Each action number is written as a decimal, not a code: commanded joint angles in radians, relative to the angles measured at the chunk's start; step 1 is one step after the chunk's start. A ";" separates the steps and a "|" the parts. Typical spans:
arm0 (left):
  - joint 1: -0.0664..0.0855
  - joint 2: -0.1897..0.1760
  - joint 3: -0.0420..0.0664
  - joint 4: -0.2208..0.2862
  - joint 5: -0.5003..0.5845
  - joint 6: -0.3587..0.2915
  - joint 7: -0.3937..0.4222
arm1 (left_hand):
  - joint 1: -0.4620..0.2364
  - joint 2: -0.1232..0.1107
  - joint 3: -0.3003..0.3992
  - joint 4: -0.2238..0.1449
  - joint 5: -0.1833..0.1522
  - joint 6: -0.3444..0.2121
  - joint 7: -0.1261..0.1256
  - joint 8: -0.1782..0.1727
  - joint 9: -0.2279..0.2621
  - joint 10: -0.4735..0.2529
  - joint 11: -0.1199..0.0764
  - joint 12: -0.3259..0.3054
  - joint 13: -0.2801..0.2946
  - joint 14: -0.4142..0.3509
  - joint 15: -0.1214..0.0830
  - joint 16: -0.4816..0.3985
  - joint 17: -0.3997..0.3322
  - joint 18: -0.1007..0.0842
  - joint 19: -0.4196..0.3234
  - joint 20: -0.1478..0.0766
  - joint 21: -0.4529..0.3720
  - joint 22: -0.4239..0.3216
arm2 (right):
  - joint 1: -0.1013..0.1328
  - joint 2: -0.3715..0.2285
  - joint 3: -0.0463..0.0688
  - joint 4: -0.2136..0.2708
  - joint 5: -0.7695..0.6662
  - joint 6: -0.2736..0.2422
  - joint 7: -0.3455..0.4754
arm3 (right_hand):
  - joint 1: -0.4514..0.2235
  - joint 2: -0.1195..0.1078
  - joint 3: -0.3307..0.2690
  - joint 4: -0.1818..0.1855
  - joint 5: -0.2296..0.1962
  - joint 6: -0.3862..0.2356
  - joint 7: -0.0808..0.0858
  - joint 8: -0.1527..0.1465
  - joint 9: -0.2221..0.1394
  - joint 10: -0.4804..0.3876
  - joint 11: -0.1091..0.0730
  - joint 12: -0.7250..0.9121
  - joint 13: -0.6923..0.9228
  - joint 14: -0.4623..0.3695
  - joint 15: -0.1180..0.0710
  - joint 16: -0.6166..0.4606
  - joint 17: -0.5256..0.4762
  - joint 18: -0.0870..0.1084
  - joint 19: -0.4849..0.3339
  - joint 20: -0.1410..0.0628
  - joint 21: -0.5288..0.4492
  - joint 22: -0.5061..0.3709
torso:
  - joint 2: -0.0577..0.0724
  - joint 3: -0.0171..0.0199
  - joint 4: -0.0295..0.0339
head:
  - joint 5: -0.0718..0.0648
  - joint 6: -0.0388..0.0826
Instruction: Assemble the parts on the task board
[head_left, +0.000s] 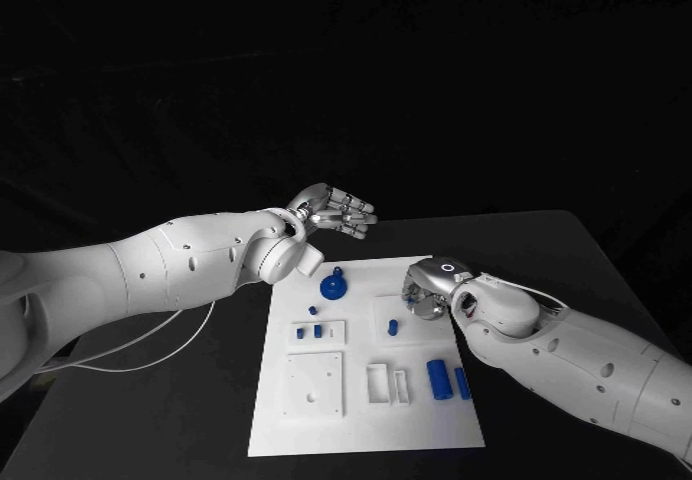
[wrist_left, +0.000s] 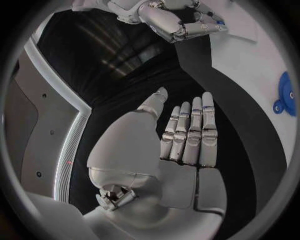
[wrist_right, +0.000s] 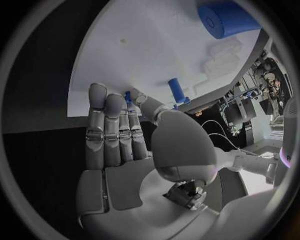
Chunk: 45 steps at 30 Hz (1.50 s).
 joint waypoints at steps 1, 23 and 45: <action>0.000 0.001 0.001 -0.002 0.007 0.017 0.003 | 0.002 0.011 -0.004 -0.001 -0.003 -0.002 0.005 -0.001 0.000 -0.005 0.003 -0.003 -0.001 0.004 -0.002 -0.004 0.000 0.006 0.008 -0.002 0.005 -0.001 | -0.009 -0.009 -0.005 -0.003 -0.018 -0.009 -0.020 | 0.018 0.008 0.005 0.001 -0.002 0.007 0.000 0.005 -0.001 0.007 0.001 0.003 0.003 0.003 -0.004 -0.008 0.004 0.020 -0.001 -0.007 0.007 0.003 | 0.000 0.0005 0.0000 | 0.001 0.002; 0.002 -0.013 0.001 -0.061 0.018 0.038 -0.002 | 0.007 0.014 -0.001 -0.007 -0.004 -0.001 0.005 -0.001 0.000 -0.005 0.003 -0.003 -0.001 0.003 -0.002 -0.004 0.000 0.006 0.008 -0.003 0.006 -0.006 | -0.008 -0.103 0.111 0.118 0.218 -0.055 0.019 | 0.020 0.018 -0.017 0.011 -0.002 0.008 -0.001 0.005 -0.001 0.009 0.000 0.002 0.003 0.015 -0.005 -0.033 0.028 0.017 0.005 -0.008 -0.006 0.002 | 0.001 0.0003 -0.0019 | 0.024 0.002; 0.002 -0.034 0.001 -0.041 0.058 0.026 0.033 | 0.008 0.016 0.003 -0.010 -0.001 0.001 0.005 -0.001 0.000 -0.002 0.002 -0.004 -0.001 0.006 -0.003 -0.004 0.000 0.006 0.010 -0.005 0.007 -0.007 | -0.033 -0.061 0.108 0.320 0.241 -0.048 0.091 | 0.015 0.024 -0.019 0.005 -0.002 0.005 0.000 0.005 0.000 0.007 0.001 0.002 0.003 0.022 -0.005 -0.045 0.035 0.017 0.011 -0.007 -0.013 -0.002 | 0.003 -0.0020 0.0008 | 0.169 -0.053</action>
